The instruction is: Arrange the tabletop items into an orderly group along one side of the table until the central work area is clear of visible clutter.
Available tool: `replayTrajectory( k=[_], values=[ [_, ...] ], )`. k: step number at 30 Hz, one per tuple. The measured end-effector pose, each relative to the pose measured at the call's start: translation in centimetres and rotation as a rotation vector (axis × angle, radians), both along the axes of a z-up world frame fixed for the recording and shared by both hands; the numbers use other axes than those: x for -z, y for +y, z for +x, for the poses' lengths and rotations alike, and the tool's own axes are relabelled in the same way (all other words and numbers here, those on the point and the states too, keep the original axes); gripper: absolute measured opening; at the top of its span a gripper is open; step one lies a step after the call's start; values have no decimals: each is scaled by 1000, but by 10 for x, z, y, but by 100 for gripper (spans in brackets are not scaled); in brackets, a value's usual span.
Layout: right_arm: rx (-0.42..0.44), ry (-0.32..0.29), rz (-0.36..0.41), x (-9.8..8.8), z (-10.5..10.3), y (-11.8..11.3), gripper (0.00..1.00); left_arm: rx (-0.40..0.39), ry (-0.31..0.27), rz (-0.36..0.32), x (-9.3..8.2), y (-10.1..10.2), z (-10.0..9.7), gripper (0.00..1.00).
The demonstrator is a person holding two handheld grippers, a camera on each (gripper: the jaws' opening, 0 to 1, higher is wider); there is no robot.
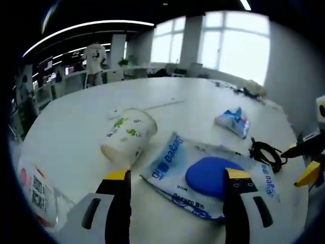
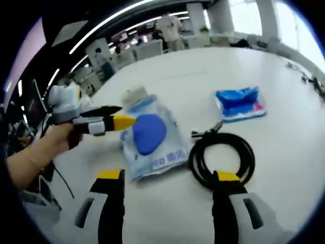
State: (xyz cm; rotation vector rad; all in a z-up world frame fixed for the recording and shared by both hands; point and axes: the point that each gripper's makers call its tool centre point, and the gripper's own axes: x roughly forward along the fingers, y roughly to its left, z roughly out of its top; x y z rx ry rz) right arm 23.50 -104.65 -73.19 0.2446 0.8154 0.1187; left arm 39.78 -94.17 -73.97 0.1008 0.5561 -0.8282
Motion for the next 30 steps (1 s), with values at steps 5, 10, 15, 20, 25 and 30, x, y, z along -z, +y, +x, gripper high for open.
replayTrajectory(
  k=[5,10,15,20,25,30],
  values=[
    [13,1,-43,6,1,5,64,5,-1,6,6,-2,5,62],
    [1,-33,-115,1,4,0,59,-1,5,7,10,-2,6,61],
    [0,-38,-102,-3,2,3,59,-1,1,14,13,0,8,59],
    [-14,-30,-79,-4,0,16,59,-2,2,25,15,1,11,57],
    [-20,-20,-68,-1,1,26,57,-7,-1,32,14,1,11,54],
    [-21,-3,-49,5,2,35,53,-16,1,26,15,2,18,51]
  ],
)
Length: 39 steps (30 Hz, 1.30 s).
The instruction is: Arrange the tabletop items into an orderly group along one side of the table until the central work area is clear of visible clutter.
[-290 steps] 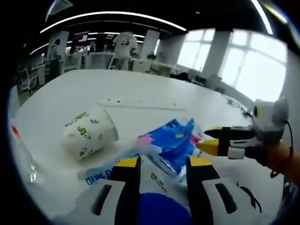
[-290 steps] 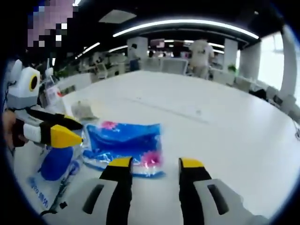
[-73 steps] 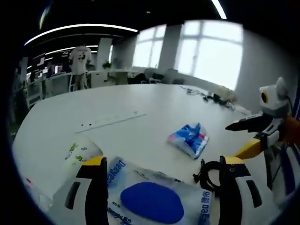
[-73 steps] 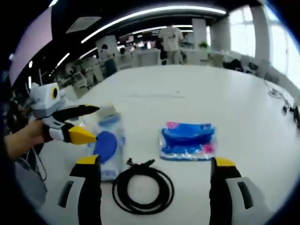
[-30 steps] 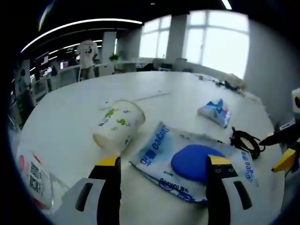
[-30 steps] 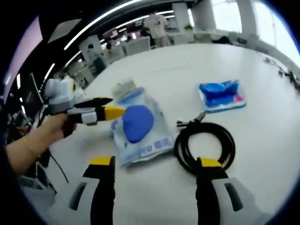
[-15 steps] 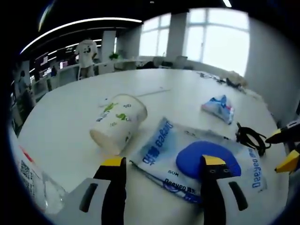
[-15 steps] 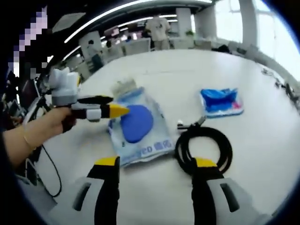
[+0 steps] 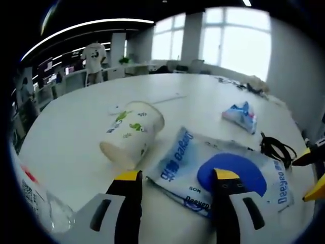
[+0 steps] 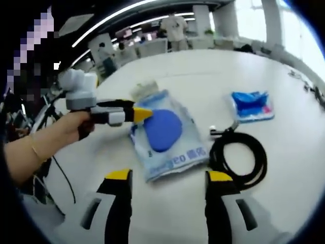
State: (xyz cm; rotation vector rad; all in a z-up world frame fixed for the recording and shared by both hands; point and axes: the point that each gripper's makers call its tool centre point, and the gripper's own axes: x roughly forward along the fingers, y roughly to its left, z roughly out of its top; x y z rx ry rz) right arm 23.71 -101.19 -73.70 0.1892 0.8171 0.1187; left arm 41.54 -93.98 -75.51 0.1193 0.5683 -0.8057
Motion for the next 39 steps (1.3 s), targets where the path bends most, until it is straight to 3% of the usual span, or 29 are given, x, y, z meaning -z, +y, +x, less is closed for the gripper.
replayTrajectory(
  k=[10,13,14,16,20,29,39],
  values=[
    [58,24,62,11,4,7,33,-23,-12,-1,-4,2,4,38],
    [72,24,74,12,4,6,26,-24,-21,102,4,15,8,25],
    [75,26,70,13,4,5,26,-28,-26,64,2,11,8,26],
    [79,29,80,14,4,6,23,-42,-13,52,1,12,7,24],
    [73,34,84,16,3,7,11,-49,-14,66,2,14,8,20],
    [56,30,95,16,3,10,3,-43,-36,107,-2,17,3,7],
    [40,13,101,10,5,10,0,-46,-51,122,-11,18,-5,2]
  ],
)
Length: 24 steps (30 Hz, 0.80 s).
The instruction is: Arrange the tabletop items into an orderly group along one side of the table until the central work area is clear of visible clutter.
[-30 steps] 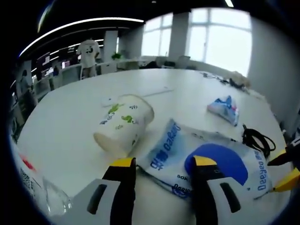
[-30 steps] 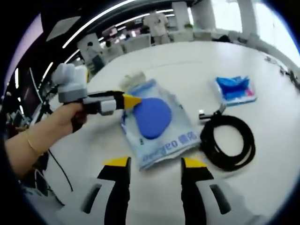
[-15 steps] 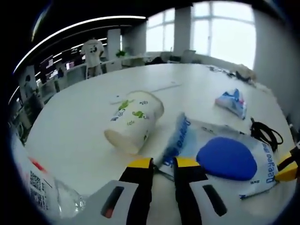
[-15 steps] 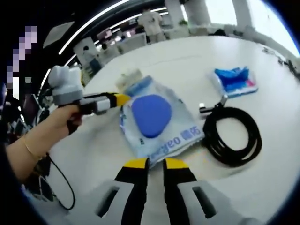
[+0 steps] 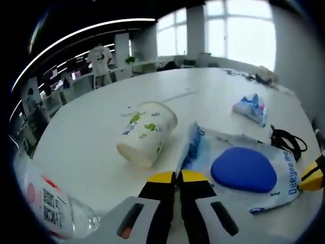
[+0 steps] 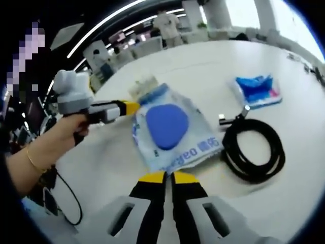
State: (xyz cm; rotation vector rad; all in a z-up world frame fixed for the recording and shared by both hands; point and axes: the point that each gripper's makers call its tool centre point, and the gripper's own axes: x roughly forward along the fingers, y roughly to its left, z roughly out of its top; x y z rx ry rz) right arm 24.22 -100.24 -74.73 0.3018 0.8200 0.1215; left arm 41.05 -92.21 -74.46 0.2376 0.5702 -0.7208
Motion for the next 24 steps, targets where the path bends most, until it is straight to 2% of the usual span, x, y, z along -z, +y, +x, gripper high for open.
replayTrajectory(
  k=[12,17,24],
  values=[
    [-28,-48,-29,-15,4,-1,0,-16,-27,-23,-23,8,-3,1],
    [-38,-88,-37,-30,8,0,0,-33,-34,-45,-34,13,-4,1],
    [-51,-122,-63,-47,17,-17,0,-56,-26,-76,-48,20,-8,1]
  ],
)
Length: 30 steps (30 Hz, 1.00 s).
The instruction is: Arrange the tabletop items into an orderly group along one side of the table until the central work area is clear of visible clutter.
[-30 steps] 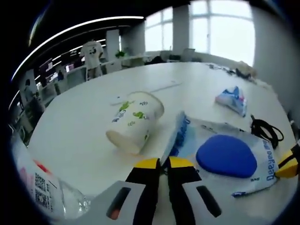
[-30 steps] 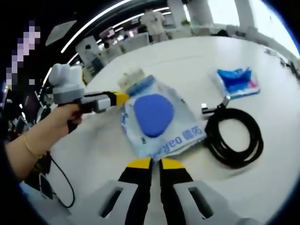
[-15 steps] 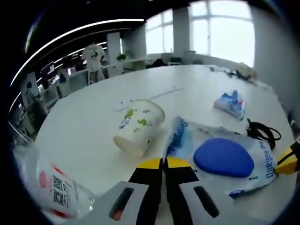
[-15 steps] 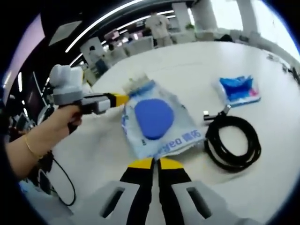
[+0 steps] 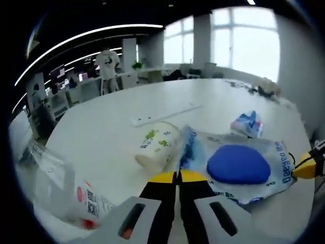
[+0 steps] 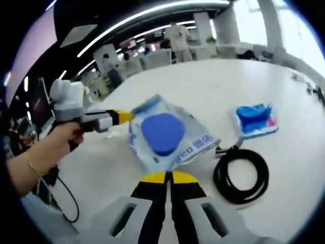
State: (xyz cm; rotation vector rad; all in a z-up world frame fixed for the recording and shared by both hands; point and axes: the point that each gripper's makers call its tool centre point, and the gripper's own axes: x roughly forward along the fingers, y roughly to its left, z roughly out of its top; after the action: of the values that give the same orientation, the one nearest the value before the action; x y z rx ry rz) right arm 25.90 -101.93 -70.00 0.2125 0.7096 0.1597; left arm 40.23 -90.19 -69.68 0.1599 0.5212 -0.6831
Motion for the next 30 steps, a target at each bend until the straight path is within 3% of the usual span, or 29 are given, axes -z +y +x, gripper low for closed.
replayTrajectory(
  k=[14,30],
  values=[
    [-10,-41,-91,-21,34,-56,0,-46,46,-93,-9,-1,-18,1],
    [-59,-33,-146,-22,68,-81,0,-128,100,-167,-5,-8,-40,1]
  ],
)
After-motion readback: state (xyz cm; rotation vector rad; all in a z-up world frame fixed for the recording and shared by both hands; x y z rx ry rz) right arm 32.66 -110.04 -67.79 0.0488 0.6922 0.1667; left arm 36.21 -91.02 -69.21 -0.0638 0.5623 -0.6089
